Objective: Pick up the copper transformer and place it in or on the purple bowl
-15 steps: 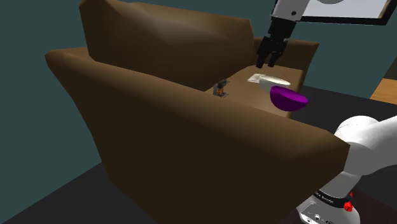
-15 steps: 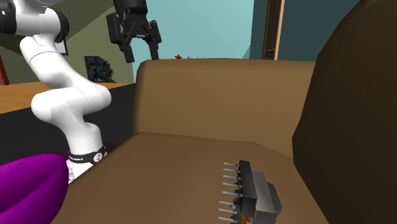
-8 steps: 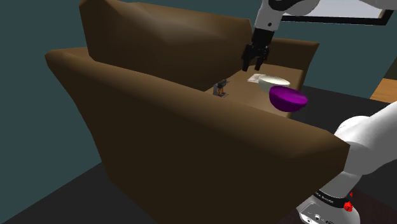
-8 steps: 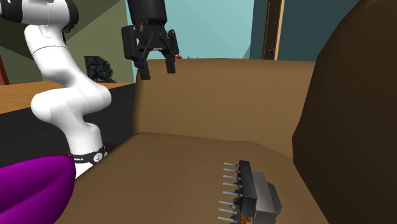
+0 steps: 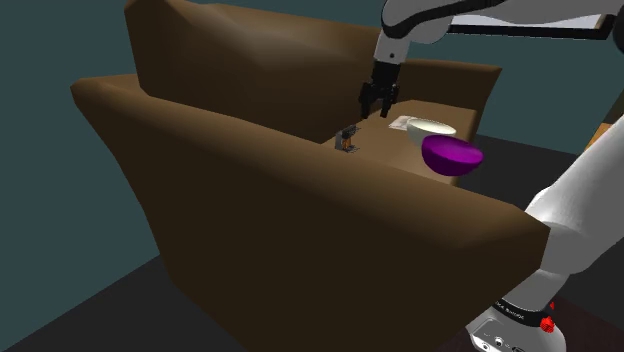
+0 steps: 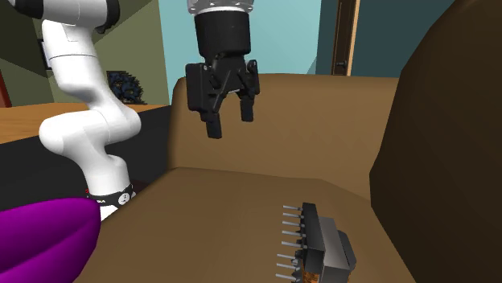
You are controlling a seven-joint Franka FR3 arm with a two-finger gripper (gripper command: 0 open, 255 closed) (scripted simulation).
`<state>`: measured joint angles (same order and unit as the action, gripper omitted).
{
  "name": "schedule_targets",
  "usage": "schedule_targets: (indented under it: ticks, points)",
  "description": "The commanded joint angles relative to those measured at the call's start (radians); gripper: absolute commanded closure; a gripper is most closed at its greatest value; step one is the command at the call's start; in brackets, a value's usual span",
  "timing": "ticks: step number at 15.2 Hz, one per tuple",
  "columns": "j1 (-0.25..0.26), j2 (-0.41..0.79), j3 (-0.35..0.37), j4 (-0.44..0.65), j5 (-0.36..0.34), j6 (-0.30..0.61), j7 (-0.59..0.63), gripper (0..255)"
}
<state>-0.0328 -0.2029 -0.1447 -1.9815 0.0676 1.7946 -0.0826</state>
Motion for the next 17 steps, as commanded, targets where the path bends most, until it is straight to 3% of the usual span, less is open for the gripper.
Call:
schedule_targets:
  ticks: [1, 10, 17]
  points:
    - [-0.007, 0.085, -0.015, 0.056, 0.011, 0.011, -0.018, 0]
    - [-0.049, 0.443, -0.049, 0.364, 0.074, -0.012, -0.067, 0]
    - [-0.043, 0.449, -0.045, 0.278, 0.078, 0.079, -0.07, 0]
